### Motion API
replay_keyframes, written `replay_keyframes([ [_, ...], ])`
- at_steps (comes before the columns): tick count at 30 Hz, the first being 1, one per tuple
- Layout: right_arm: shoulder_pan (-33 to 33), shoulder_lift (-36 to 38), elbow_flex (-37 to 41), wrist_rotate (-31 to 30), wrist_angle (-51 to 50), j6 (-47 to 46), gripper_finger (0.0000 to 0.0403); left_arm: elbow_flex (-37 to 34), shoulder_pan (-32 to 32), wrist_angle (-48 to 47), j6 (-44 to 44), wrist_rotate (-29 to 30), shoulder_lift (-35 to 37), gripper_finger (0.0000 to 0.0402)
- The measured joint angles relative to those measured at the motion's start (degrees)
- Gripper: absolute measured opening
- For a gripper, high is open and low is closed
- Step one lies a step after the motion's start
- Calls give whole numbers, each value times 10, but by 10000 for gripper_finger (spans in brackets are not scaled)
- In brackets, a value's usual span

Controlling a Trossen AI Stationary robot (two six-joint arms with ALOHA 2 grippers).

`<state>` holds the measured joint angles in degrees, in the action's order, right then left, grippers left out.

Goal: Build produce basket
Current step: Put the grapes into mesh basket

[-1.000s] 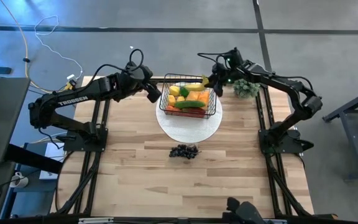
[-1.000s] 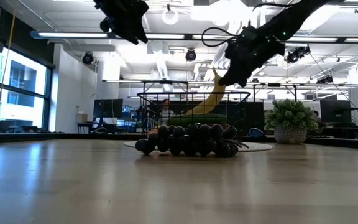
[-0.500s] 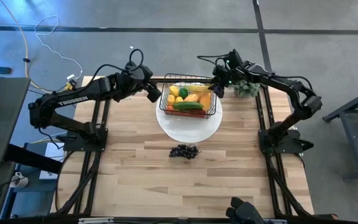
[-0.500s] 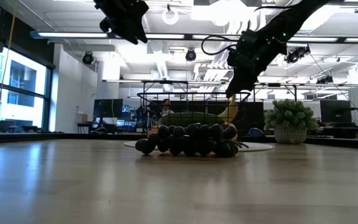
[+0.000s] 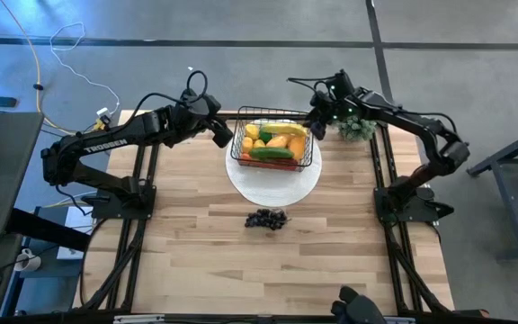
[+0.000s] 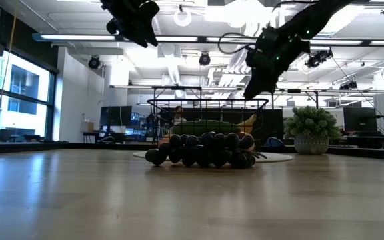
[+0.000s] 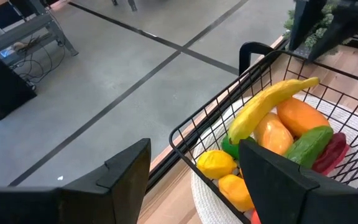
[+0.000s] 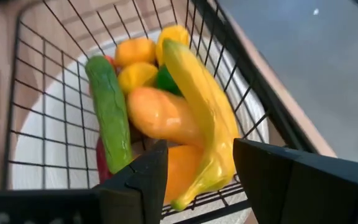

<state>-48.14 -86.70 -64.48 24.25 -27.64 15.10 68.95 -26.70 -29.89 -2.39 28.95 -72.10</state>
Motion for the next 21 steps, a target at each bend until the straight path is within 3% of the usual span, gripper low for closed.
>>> replay_keyframes([
  [8, 14, 65, 0, 0, -4, -71, 163, 0, 1, -11, 0, -23, 0, 231],
  [21, 147, 99, 0, -16, -22, -255, 163, 0, 1, -19, -36, -293, 0, 233],
])
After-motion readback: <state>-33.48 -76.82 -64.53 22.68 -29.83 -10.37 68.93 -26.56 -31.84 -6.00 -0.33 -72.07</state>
